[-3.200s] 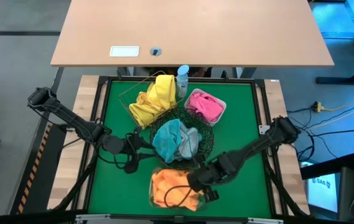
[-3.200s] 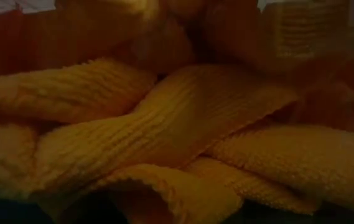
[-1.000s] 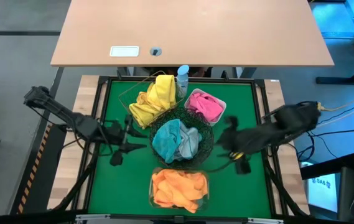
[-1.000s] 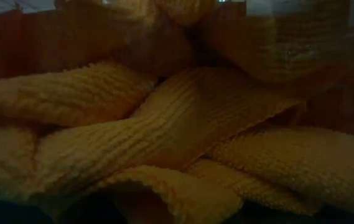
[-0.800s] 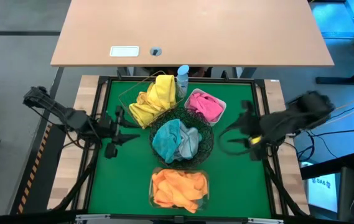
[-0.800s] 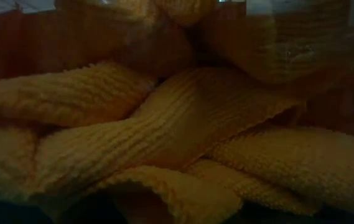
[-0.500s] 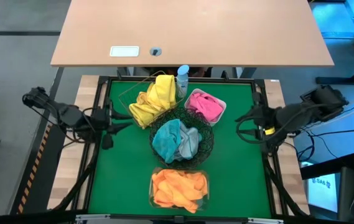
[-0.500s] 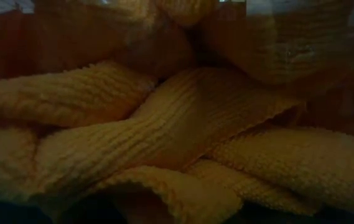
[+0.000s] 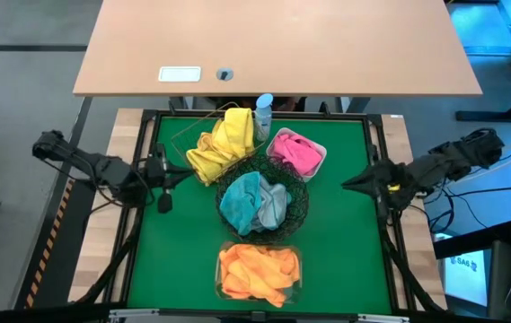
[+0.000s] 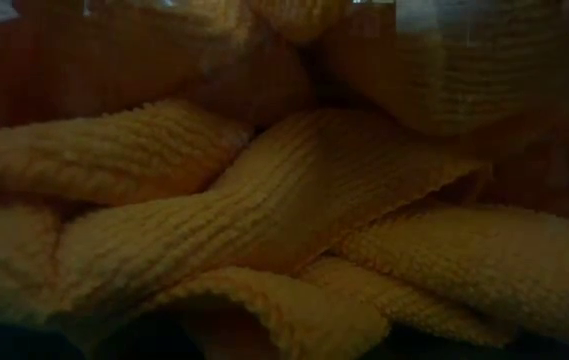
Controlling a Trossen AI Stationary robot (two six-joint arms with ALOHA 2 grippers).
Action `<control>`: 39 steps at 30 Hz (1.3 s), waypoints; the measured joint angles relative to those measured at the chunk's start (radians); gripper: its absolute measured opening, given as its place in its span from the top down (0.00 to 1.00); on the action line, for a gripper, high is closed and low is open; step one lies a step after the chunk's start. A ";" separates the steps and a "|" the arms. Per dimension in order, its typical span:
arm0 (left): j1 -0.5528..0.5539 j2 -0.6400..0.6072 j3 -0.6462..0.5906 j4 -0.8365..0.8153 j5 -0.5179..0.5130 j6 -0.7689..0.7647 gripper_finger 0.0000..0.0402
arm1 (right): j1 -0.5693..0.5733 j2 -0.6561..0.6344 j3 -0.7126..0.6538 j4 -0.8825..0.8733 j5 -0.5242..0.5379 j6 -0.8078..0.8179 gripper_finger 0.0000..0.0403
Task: Sort microfiber towel by color & place in baskets
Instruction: Return to Home Position
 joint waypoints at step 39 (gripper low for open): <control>0.409 -0.223 -0.559 0.485 0.411 0.024 1.00 | -0.019 -0.657 -0.913 0.660 0.190 -0.104 1.00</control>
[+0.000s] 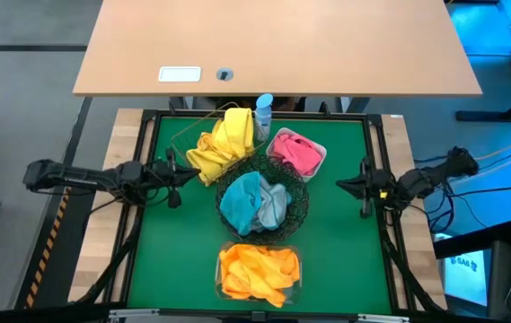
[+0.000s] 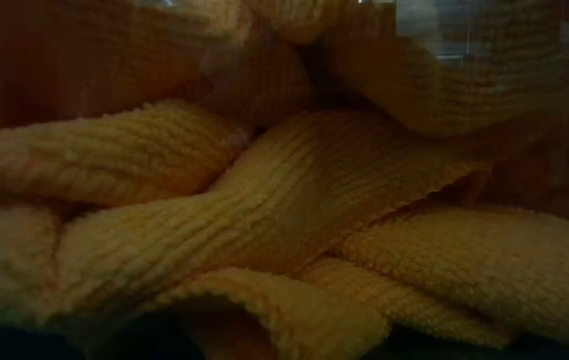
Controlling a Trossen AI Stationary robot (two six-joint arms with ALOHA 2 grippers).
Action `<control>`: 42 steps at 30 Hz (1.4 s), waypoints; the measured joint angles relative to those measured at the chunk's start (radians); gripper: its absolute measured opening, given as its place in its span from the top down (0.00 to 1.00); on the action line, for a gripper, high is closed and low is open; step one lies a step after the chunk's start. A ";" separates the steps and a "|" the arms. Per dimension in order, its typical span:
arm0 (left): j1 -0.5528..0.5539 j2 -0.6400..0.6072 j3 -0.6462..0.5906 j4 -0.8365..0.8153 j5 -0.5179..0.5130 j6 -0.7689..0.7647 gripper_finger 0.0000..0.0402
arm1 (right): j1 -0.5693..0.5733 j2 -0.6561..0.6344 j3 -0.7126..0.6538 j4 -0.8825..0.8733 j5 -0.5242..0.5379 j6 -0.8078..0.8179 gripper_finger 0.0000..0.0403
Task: Sort microfiber towel by color & place in baskets
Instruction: Return to Home Position
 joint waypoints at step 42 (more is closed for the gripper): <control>0.085 0.000 0.000 -0.010 0.103 0.002 1.00 | -0.445 0.000 -0.219 0.231 -0.443 -0.028 1.00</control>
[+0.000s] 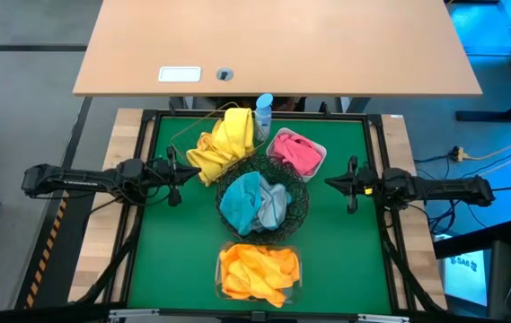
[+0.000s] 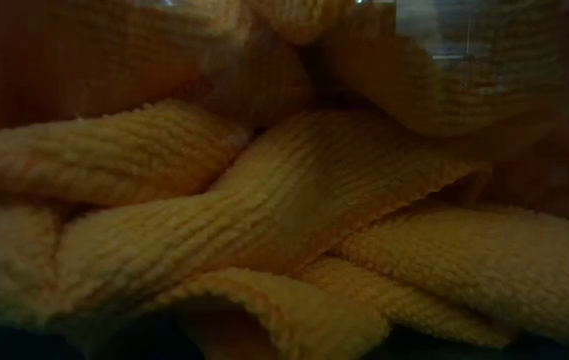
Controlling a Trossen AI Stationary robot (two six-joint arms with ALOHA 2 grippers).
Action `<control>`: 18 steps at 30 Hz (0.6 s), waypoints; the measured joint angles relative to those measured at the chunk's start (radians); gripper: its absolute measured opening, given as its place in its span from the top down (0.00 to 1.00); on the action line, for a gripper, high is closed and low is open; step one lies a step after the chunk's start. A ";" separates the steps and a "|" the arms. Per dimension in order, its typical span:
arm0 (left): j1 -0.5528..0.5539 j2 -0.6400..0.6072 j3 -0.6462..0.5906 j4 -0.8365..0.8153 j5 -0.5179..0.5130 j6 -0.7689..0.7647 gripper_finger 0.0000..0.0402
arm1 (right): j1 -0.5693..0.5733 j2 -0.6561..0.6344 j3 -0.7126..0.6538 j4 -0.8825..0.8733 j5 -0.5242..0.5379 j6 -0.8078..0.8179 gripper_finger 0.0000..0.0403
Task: Sort microfiber towel by color & place in baskets
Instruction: Return to Home Position
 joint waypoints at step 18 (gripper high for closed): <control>0.000 0.000 0.000 -0.023 -0.016 0.000 1.00 | 0.000 0.005 0.000 -0.024 0.104 -0.043 1.00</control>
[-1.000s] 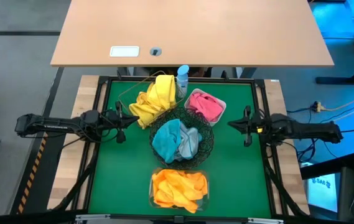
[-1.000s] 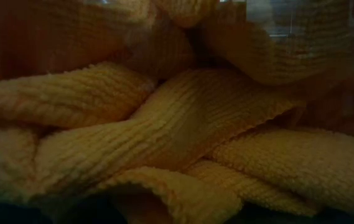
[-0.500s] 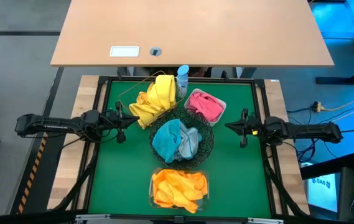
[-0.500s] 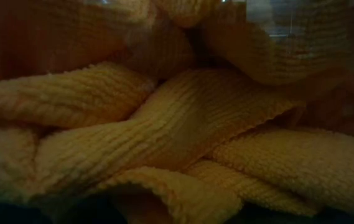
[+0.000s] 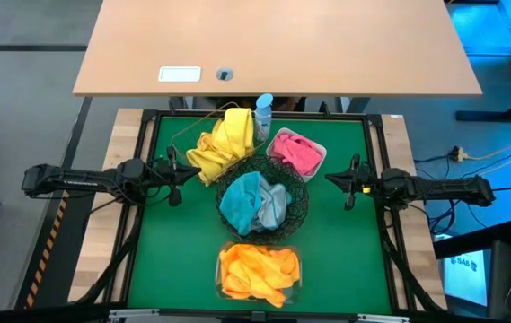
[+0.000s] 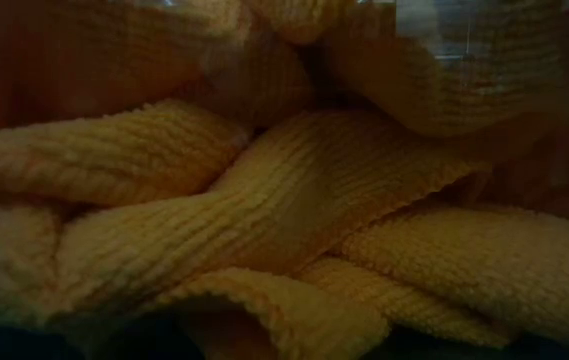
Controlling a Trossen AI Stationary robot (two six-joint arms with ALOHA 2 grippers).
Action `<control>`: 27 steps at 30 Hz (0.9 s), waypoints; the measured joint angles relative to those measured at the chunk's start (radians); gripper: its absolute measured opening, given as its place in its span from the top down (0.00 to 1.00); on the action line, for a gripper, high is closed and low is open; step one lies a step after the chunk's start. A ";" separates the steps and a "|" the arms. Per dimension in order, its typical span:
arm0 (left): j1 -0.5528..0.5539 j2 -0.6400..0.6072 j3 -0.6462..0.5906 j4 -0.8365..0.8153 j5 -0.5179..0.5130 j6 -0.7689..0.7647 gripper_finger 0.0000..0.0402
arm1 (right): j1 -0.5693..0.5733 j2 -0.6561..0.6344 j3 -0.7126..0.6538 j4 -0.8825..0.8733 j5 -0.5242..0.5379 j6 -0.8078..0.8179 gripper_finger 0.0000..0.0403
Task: Sort microfiber towel by color & place in baskets
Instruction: Return to Home Position
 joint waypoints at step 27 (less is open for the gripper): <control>0.000 -0.153 0.001 0.005 0.000 -0.001 1.00 | 0.000 -0.021 0.000 -0.002 -0.003 0.002 1.00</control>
